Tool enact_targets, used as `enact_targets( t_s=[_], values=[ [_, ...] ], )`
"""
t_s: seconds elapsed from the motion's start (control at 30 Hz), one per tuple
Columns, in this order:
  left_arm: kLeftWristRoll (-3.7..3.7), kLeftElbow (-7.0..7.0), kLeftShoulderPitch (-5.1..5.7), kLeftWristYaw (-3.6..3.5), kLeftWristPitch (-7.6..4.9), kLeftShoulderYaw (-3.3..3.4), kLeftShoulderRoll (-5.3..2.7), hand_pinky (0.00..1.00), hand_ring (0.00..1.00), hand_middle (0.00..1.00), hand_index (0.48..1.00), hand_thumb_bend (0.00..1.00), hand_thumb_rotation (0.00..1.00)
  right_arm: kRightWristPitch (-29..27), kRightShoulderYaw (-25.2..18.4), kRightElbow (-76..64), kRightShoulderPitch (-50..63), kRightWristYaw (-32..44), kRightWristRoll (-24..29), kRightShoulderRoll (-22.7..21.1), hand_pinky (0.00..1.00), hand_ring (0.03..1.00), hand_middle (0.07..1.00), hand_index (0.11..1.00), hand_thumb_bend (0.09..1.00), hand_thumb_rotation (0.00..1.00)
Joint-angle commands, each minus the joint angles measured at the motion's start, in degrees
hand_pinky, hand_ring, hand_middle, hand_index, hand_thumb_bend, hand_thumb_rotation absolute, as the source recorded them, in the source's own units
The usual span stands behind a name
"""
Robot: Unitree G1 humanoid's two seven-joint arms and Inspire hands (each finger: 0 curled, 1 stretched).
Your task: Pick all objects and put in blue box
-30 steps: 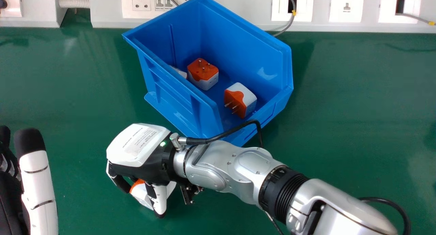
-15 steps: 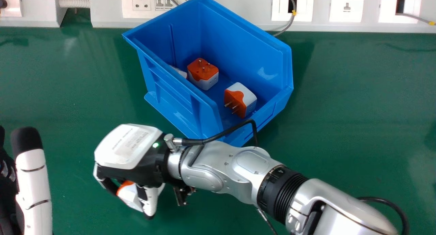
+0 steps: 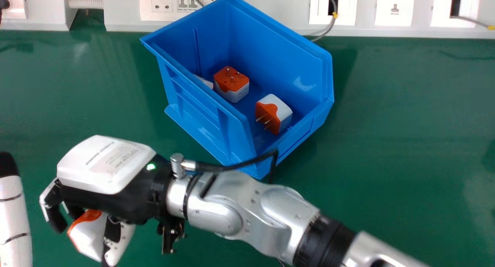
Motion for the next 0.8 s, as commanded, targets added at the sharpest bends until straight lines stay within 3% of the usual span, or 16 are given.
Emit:
enact_targets(
  t_s=[0.0, 0.07, 0.3, 0.4, 0.47, 0.63, 0.77],
  values=[
    [0.07, -0.27, -0.38, -0.61, 0.09, 1.09, -0.65, 1.00, 1.00, 1.00, 1.000, 0.65, 0.80, 0.56, -2.59, -5.68, 1.21, 0.47, 1.16, -1.12, 0.23, 0.342, 0.433, 0.492, 0.486, 0.11],
    [0.25, 0.02, -0.97, -0.83, 0.31, 1.57, -0.49, 1.00, 1.00, 1.00, 1.000, 0.66, 0.80, 1.02, -3.54, -9.15, 3.00, 1.43, 1.20, -2.31, 0.25, 0.363, 0.441, 0.485, 0.481, 0.14],
    [1.16, 0.79, -3.02, -1.72, 1.72, 3.06, -0.40, 1.00, 1.00, 1.00, 1.000, 0.62, 0.83, 1.30, -7.54, -21.21, 10.90, 2.40, 1.74, -7.21, 0.18, 0.259, 0.341, 0.478, 0.488, 0.14],
    [2.20, 1.18, -3.82, -1.55, 1.77, 3.59, -0.59, 1.00, 1.00, 1.00, 0.999, 0.60, 0.85, 0.95, -9.96, -25.88, 13.82, 2.20, 1.47, -10.05, 0.15, 0.220, 0.300, 0.474, 0.483, 0.15],
    [2.46, 1.54, -4.29, -1.73, 1.66, 3.88, -0.46, 1.00, 1.00, 1.00, 0.999, 0.60, 0.86, 0.99, -11.44, -28.51, 15.14, 2.43, 1.05, -11.92, 0.16, 0.224, 0.300, 0.475, 0.480, 0.15],
    [2.00, 2.32, -6.00, -2.41, 2.05, 4.14, -0.14, 1.00, 1.00, 1.00, 1.000, 0.60, 0.85, -1.04, -15.27, -32.44, 18.21, 1.66, 1.83, -16.32, 0.16, 0.230, 0.305, 0.474, 0.480, 0.15],
    [1.47, 2.61, -6.84, -3.20, 2.55, 3.79, -0.27, 1.00, 1.00, 1.00, 1.000, 0.57, 0.86, -2.79, -18.54, -35.12, 20.78, 0.93, 2.12, -19.91, 0.13, 0.189, 0.261, 0.473, 0.481, 0.15]
  ],
)
